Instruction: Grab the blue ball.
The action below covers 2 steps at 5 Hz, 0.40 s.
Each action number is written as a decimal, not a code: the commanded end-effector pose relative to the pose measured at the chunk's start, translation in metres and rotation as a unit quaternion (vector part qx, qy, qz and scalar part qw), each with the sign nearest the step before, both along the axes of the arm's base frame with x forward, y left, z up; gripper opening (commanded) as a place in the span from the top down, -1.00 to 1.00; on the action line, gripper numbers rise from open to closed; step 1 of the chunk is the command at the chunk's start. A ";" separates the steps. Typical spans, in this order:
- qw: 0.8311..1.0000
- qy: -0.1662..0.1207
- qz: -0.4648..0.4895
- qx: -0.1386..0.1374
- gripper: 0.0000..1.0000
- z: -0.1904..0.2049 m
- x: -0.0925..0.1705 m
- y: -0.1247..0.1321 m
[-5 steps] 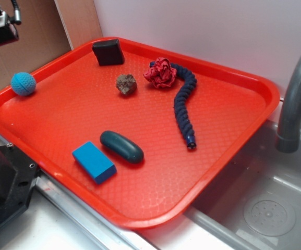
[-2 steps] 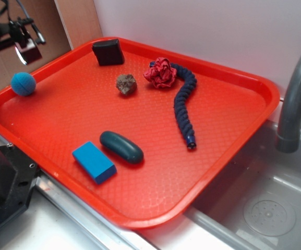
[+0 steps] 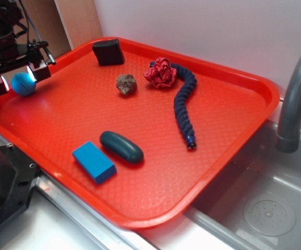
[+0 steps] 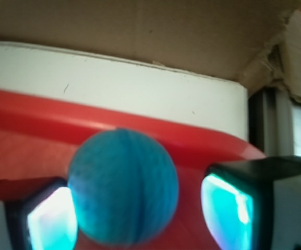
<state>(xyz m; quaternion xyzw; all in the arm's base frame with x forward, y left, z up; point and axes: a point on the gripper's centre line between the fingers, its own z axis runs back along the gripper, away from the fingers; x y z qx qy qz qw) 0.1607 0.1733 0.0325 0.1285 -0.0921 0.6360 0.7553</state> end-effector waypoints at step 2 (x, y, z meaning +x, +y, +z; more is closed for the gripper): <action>0.999 0.025 -0.031 0.030 1.00 0.010 -0.005 0.001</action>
